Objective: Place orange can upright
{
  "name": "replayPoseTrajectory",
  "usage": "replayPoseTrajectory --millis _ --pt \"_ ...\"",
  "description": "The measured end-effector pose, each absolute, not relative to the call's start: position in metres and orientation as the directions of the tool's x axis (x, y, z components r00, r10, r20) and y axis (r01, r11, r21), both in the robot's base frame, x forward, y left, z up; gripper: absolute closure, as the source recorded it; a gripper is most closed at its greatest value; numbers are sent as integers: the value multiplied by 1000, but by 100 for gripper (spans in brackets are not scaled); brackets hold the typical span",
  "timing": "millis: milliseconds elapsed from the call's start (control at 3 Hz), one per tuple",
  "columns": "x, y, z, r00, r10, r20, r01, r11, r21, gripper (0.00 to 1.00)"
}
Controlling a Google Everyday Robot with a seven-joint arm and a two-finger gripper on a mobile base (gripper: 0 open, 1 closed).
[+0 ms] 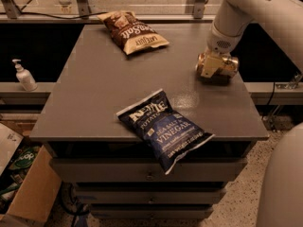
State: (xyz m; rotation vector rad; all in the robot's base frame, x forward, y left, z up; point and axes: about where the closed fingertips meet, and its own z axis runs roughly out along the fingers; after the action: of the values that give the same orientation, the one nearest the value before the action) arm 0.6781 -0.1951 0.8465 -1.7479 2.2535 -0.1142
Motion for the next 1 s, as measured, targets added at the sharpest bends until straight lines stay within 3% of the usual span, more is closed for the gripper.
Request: replayPoseTrajectory --millis 333,1000 --pt "682 -181 864 -228 -921 -317 -932 300 -203 100" --pt "689 -148 904 -228 -696 -681 -920 382 -83 100"
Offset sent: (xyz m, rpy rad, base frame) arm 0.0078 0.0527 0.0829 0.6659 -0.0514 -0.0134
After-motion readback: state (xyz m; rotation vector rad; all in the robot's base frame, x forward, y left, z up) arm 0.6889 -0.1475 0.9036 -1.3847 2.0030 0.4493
